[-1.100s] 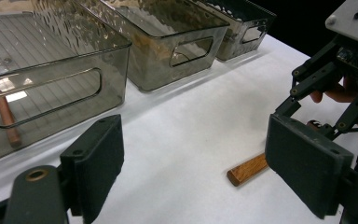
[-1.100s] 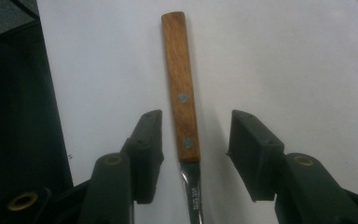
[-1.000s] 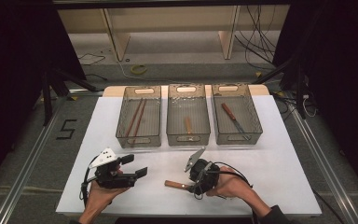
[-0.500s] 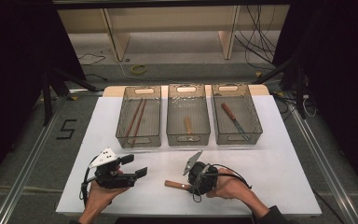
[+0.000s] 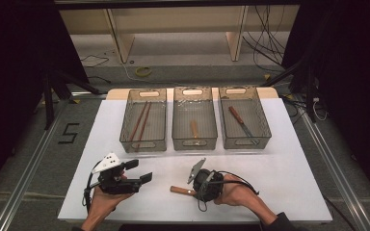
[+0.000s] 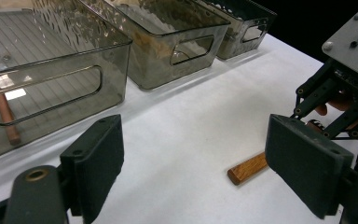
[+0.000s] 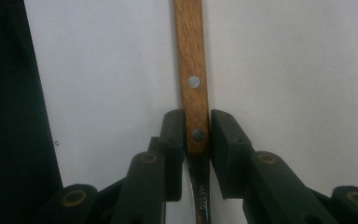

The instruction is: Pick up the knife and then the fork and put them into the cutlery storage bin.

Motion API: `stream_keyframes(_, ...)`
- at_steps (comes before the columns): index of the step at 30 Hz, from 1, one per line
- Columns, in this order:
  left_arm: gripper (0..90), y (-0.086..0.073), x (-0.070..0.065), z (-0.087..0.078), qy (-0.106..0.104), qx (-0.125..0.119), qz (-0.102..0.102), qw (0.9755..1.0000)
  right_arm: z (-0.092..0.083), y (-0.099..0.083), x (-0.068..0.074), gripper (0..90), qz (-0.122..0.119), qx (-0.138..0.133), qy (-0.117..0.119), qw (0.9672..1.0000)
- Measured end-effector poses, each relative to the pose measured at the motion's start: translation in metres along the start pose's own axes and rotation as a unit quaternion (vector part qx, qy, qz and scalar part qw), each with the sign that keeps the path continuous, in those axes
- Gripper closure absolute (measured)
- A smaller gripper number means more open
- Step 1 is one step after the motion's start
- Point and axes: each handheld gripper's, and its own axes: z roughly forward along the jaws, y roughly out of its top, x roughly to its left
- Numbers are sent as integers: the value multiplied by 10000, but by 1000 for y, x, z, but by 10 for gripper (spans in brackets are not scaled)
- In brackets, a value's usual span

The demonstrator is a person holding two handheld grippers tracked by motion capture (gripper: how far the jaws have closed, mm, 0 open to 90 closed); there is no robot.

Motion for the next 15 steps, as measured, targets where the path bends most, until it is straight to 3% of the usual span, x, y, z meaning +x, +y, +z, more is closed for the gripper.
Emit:
stream_keyframes(10,190,0,0,0,1,-2,-2,10000,0,3,3,775,-106,97,-74,9999)
stream_keyframes(15,191,0,0,0,-3,-8,-11,10000,0,3,2,778,1,86,-55,9999)
